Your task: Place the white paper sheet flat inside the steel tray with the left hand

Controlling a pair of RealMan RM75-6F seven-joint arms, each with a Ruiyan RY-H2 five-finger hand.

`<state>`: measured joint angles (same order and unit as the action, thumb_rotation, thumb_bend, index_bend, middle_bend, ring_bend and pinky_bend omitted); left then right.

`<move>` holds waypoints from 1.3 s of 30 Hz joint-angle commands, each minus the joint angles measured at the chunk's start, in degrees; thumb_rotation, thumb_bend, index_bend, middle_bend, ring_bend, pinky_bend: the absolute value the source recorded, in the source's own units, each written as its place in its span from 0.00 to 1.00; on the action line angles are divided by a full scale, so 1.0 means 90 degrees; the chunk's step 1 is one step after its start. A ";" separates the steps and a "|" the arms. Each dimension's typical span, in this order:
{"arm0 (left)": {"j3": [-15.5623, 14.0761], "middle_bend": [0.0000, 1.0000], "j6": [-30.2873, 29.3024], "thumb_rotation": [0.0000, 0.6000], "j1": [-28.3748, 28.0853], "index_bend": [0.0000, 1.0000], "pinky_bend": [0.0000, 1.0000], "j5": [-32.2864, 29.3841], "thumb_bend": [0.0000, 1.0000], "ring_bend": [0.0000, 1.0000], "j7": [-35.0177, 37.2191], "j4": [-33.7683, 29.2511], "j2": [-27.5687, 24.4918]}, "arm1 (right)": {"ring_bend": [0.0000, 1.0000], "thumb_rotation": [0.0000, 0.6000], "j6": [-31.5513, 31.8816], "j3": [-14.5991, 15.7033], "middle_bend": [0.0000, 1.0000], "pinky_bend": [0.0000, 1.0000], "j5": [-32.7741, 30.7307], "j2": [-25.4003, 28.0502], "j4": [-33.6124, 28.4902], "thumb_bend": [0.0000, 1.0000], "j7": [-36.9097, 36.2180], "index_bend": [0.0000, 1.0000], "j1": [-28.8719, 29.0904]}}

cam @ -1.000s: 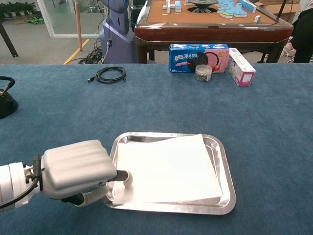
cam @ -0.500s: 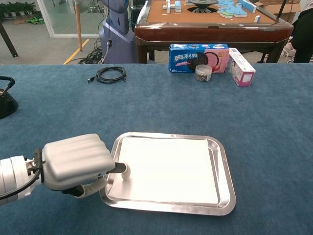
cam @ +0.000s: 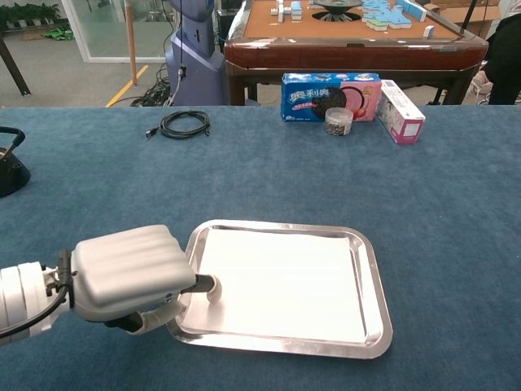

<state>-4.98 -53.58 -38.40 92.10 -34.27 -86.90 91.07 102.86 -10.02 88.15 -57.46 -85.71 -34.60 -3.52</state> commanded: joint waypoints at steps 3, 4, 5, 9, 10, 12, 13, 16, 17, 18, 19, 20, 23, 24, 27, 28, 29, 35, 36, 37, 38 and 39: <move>0.0035 1.00 0.0021 1.00 0.0009 0.31 1.00 -0.0076 0.58 1.00 -0.0023 0.0047 0.0007 | 0.36 1.00 0.0001 -0.0002 0.50 0.32 -0.0001 -0.0001 0.0001 0.26 -0.0005 0.48 0.0000; 0.0040 1.00 0.0023 1.00 0.0011 0.31 1.00 -0.0088 0.58 1.00 -0.0027 0.0056 0.0006 | 0.36 1.00 -0.0003 -0.0002 0.50 0.32 -0.0005 -0.0001 0.0002 0.26 -0.0004 0.48 0.0000; 0.0044 1.00 0.0017 1.00 0.0015 0.31 1.00 -0.0097 0.58 1.00 -0.0020 0.0061 0.0006 | 0.36 1.00 -0.0009 -0.0002 0.50 0.32 -0.0006 -0.0002 0.0005 0.26 -0.0004 0.48 0.0002; 0.0032 1.00 -0.0065 1.00 0.0033 0.31 1.00 -0.0036 0.58 1.00 0.0056 0.0006 -0.0025 | 0.36 1.00 -0.0013 -0.0001 0.50 0.32 -0.0003 -0.0002 0.0005 0.26 -0.0001 0.48 0.0005; 0.0025 1.00 -0.0102 1.00 0.0040 0.31 1.00 -0.0002 0.58 1.00 0.0079 -0.0020 -0.0041 | 0.36 1.00 -0.0012 -0.0002 0.50 0.32 -0.0003 -0.0002 0.0003 0.26 -0.0001 0.48 0.0004; 0.0009 1.00 -0.0197 1.00 0.0057 0.31 1.00 0.0083 0.58 1.00 0.0125 -0.0108 -0.0102 | 0.36 1.00 -0.0010 -0.0001 0.50 0.32 -0.0002 -0.0003 0.0002 0.26 -0.0003 0.48 0.0003; 0.0003 1.00 -0.0237 1.00 0.0064 0.31 1.00 0.0117 0.58 1.00 0.0148 -0.0160 -0.0141 | 0.36 1.00 -0.0011 0.0000 0.50 0.32 -0.0001 -0.0003 0.0001 0.26 -0.0002 0.48 0.0003; 0.0002 1.00 -0.0434 1.00 0.0113 0.31 1.00 0.0227 0.58 1.00 0.0214 -0.0354 -0.0320 | 0.36 1.00 -0.0020 0.0001 0.50 0.32 0.0001 -0.0005 -0.0001 0.26 0.0010 0.48 0.0008; 0.0011 1.00 -0.0548 1.00 0.0148 0.31 1.00 0.0268 0.58 1.00 0.0252 -0.0431 -0.0409 | 0.36 1.00 -0.0026 0.0004 0.50 0.32 0.0004 -0.0008 -0.0001 0.26 0.0020 0.48 0.0011; 0.0024 1.00 -0.0648 1.00 0.0182 0.31 1.00 0.0293 0.57 1.00 0.0293 -0.0490 -0.0480 | 0.36 1.00 -0.0034 0.0007 0.50 0.32 0.0007 -0.0009 -0.0003 0.26 0.0029 0.48 0.0015; 0.0042 1.00 -0.0757 1.00 0.0216 0.30 1.00 0.0319 0.57 1.00 0.0350 -0.0542 -0.0555 | 0.36 1.00 -0.0041 0.0010 0.50 0.32 0.0009 -0.0011 -0.0005 0.26 0.0042 0.48 0.0018; 0.0063 1.00 -0.0873 1.00 0.0255 0.30 1.00 0.0343 0.57 0.99 0.0412 -0.0585 -0.0634 | 0.36 1.00 -0.0052 0.0013 0.50 0.32 0.0009 -0.0013 -0.0008 0.26 0.0061 0.48 0.0022; 0.0137 1.00 -0.1249 1.00 0.0396 0.27 1.00 0.0388 0.57 0.95 0.0610 -0.0678 -0.0906 | 0.36 1.00 -0.0099 0.0032 0.50 0.32 0.0020 -0.0020 -0.0041 0.26 0.0166 0.48 0.0041; 0.0168 1.00 -0.1387 1.00 0.0451 0.27 1.00 0.0399 0.57 0.93 0.0682 -0.0713 -0.1022 | 0.36 1.00 -0.0121 0.0045 0.50 0.32 0.0031 -0.0021 -0.0061 0.26 0.0216 0.48 0.0049; 0.0258 0.99 -0.1725 1.00 0.0596 0.26 1.00 0.0399 0.57 0.88 0.0867 -0.0820 -0.1287 | 0.36 1.00 -0.0164 0.0073 0.50 0.32 0.0063 -0.0027 -0.0112 0.26 0.0347 0.48 0.0070; 0.0286 0.97 -0.1818 1.00 0.0641 0.26 1.00 0.0389 0.57 0.86 0.0911 -0.0863 -0.1360 | 0.36 1.00 -0.0177 0.0082 0.50 0.32 0.0076 -0.0032 -0.0126 0.26 0.0384 0.48 0.0078; 0.0312 0.96 -0.1909 1.00 0.0685 0.26 1.00 0.0383 0.57 0.85 0.0959 -0.0905 -0.1430 | 0.36 1.00 -0.0196 0.0093 0.50 0.32 0.0091 -0.0036 -0.0141 0.26 0.0419 0.48 0.0088; 0.0432 0.81 -0.2539 1.00 0.1074 0.26 1.00 0.0289 0.57 0.78 0.1284 -0.1049 -0.1823 | 0.36 1.00 -0.0418 0.0184 0.50 0.32 0.0179 -0.0085 -0.0233 0.26 0.0833 0.48 0.0201; 0.0439 0.78 -0.2624 1.00 0.1145 0.26 1.00 0.0251 0.57 0.77 0.1351 -0.1053 -0.1865 | 0.36 1.00 -0.0458 0.0197 0.50 0.32 0.0188 -0.0092 -0.0246 0.26 0.0903 0.48 0.0221; 0.0443 0.73 -0.2702 1.00 0.1217 0.26 0.99 0.0211 0.57 0.75 0.1415 -0.1053 -0.1906 | 0.36 1.00 -0.0498 0.0210 0.50 0.32 0.0195 -0.0102 -0.0258 0.26 0.0975 0.48 0.0240; 0.0450 0.69 -0.2808 1.00 0.1320 0.26 0.97 0.0141 0.57 0.73 0.1486 -0.1051 -0.1960 | 0.36 1.00 -0.0553 0.0227 0.50 0.32 0.0202 -0.0114 -0.0273 0.26 0.1065 0.48 0.0265; 0.0459 0.66 -0.2889 1.00 0.1401 0.26 0.95 0.0081 0.57 0.70 0.1518 -0.1046 -0.1995 | 0.36 1.00 -0.0592 0.0239 0.50 0.32 0.0204 -0.0121 -0.0286 0.26 0.1130 0.48 0.0283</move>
<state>-1.09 -78.54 -26.85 93.69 -21.42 -96.21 73.88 98.19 -8.16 89.82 -58.36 -88.00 -25.25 -1.36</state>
